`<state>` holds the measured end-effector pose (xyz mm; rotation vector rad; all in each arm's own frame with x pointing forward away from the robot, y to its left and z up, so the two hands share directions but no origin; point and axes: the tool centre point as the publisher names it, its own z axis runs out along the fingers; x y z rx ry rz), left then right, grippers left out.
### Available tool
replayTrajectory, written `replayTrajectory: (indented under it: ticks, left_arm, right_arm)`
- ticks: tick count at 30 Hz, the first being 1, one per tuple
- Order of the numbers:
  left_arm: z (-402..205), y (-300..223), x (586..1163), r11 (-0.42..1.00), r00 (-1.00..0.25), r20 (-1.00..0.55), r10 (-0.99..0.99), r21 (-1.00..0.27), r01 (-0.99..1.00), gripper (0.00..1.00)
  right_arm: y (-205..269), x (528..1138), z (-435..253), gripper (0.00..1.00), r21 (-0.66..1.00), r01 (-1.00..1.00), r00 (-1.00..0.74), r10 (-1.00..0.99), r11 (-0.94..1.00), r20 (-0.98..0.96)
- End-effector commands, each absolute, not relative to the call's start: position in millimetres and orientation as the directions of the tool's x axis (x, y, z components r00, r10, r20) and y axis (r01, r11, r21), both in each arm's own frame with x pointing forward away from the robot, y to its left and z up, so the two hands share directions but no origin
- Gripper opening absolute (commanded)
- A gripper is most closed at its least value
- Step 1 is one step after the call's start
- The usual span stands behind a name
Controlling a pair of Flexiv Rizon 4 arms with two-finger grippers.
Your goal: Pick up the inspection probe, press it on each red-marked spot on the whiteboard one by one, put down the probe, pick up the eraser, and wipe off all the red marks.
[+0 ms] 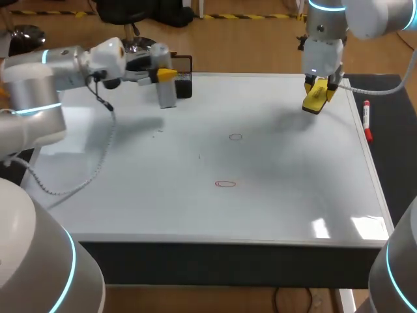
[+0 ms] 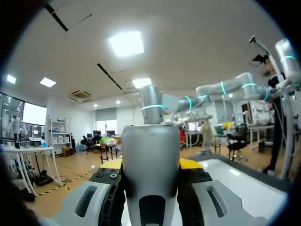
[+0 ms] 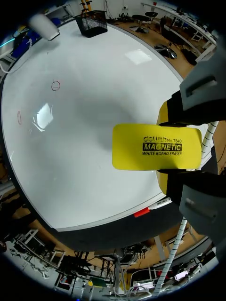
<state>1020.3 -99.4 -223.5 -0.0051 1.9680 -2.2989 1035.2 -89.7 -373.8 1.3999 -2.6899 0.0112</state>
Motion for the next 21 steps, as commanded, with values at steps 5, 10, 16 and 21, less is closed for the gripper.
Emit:
replayTrajectory:
  ticks: [5,10,16,21]
  left_arm:
    - [-219.8,-61.9,1023.5,-0.122,-0.977,-0.070,-0.202,-0.988,0.095,0.00]
    - [-224.1,-48.8,1028.7,-0.118,-0.971,-0.062,-0.231,-0.989,0.092,0.00]
    - [-227.8,-41.3,1030.8,-0.117,-0.967,-0.050,-0.251,-0.990,0.082,0.00]
    - [-227.4,-38.1,1026.9,-0.114,-0.965,-0.052,-0.256,-0.990,0.084,0.00]
  right_arm:
    - [-90.3,1036.3,-373.0,0.00,0.044,-0.818,-0.568,-0.817,0.574,0.103]
    - [-90.3,1036.3,-373.0,0.00,0.044,-0.818,-0.568,-0.817,0.574,0.103]
    - [-90.3,1036.3,-373.0,0.00,0.044,-0.818,-0.568,-0.817,0.574,0.103]
    - [-90.3,1036.3,-373.0,0.00,0.044,-0.818,-0.568,-0.817,0.574,0.103]
